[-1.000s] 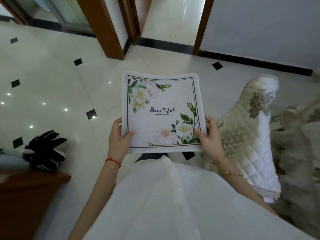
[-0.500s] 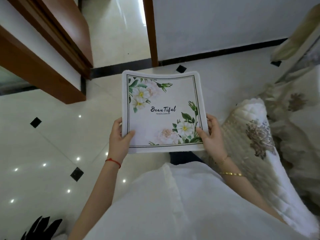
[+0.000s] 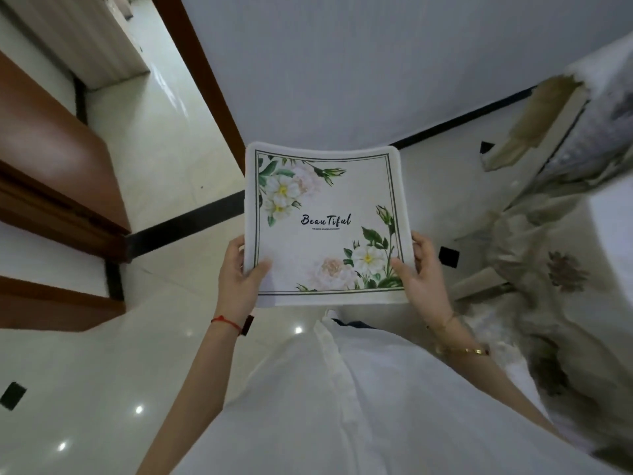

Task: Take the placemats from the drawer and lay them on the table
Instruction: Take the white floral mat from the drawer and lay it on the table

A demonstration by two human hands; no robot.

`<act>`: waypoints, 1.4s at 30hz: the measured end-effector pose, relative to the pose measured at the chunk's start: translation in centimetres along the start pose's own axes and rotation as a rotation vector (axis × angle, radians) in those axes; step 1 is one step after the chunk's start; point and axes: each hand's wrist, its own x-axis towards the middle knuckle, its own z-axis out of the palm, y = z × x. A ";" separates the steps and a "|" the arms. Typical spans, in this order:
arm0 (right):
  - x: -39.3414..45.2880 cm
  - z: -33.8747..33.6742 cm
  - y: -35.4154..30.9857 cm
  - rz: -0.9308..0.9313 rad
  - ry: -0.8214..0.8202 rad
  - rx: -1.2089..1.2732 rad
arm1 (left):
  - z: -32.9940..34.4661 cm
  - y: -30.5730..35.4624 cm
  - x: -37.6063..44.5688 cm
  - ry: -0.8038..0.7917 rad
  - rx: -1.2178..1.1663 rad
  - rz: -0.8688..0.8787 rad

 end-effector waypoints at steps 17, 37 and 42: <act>23.6 -6.2 -3.9 0.018 0.488 0.027 | 19.1 9.7 32.4 -0.462 0.002 0.059; 45.8 -20.9 -9.3 -0.049 1.142 0.161 | 54.5 26.6 56.2 -1.052 0.044 0.303; 48.5 -26.4 -8.9 -0.061 1.282 0.164 | 64.3 28.8 57.5 -1.183 0.038 0.328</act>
